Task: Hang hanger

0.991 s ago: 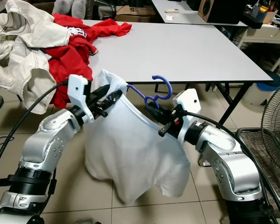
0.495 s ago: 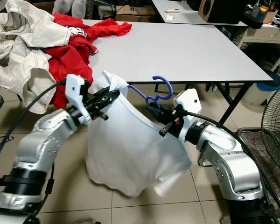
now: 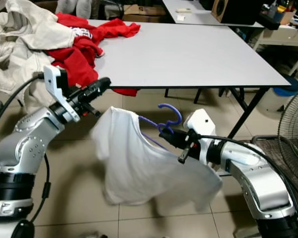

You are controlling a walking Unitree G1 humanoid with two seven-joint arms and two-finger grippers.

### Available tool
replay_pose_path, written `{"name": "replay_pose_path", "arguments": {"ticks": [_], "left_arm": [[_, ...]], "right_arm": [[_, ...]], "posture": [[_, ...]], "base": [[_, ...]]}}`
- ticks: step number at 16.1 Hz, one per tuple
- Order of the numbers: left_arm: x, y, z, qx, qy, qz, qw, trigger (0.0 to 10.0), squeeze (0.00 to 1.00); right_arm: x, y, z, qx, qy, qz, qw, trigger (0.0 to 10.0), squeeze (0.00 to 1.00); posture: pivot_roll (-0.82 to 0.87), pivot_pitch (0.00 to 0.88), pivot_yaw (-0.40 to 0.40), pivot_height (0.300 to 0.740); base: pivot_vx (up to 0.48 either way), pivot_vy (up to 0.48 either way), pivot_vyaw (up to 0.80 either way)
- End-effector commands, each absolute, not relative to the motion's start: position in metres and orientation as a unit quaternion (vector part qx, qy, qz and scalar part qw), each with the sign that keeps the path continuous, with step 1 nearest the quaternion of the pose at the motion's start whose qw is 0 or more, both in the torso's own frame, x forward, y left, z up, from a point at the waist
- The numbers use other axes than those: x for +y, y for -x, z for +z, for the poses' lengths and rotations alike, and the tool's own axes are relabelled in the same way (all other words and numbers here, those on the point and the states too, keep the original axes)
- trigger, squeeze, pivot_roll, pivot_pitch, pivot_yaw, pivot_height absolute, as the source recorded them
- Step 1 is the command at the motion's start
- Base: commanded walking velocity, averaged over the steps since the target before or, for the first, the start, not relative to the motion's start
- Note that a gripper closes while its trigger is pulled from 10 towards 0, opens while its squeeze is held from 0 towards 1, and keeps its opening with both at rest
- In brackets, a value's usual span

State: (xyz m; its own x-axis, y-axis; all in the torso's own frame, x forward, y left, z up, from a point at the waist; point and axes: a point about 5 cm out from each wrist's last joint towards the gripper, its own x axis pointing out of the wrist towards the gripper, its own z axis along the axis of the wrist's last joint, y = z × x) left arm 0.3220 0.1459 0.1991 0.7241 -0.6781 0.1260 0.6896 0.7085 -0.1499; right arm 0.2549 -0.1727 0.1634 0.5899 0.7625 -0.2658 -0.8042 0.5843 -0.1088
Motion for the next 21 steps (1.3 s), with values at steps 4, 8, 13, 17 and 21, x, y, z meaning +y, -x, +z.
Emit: {"name": "replay_pose_path", "arguments": {"ticks": [4,8,13,17,21], "left_arm": [[0.124,-0.314,0.176,0.041,0.043,-0.4,0.914,10.0,0.0],[0.106,-0.317,0.177,0.04,0.053,-0.387,0.92,10.0,1.0],[0.103,-0.323,0.187,0.019,0.069,-0.374,0.925,10.0,1.0],[0.099,-0.328,0.19,0.014,0.056,-0.355,0.933,10.0,1.0],[0.094,-0.335,0.19,0.022,0.059,-0.342,0.938,10.0,0.0]], "right_arm": [[-0.176,-0.275,0.185,0.036,0.091,0.364,0.926,10.0,0.0],[-0.161,-0.288,0.181,0.035,0.074,0.327,0.941,10.0,0.0],[-0.152,-0.304,0.181,0.029,0.082,0.292,0.953,10.0,0.0],[-0.142,-0.316,0.186,0.018,0.088,0.29,0.953,10.0,0.0],[-0.128,-0.32,0.189,0.009,0.093,0.314,0.945,10.0,0.0]], "posture": [[0.03,0.0,-0.033,0.74],[0.03,0.0,-0.04,0.74],[0.03,0.0,-0.041,0.74],[0.03,0.0,-0.046,0.74],[0.03,0.0,-0.046,0.74]], "base": [[0.0,0.0,0.0],[0.0,0.0,0.0],[0.0,0.0,0.0],[0.0,0.0,0.0],[0.0,0.0,0.0]]}}
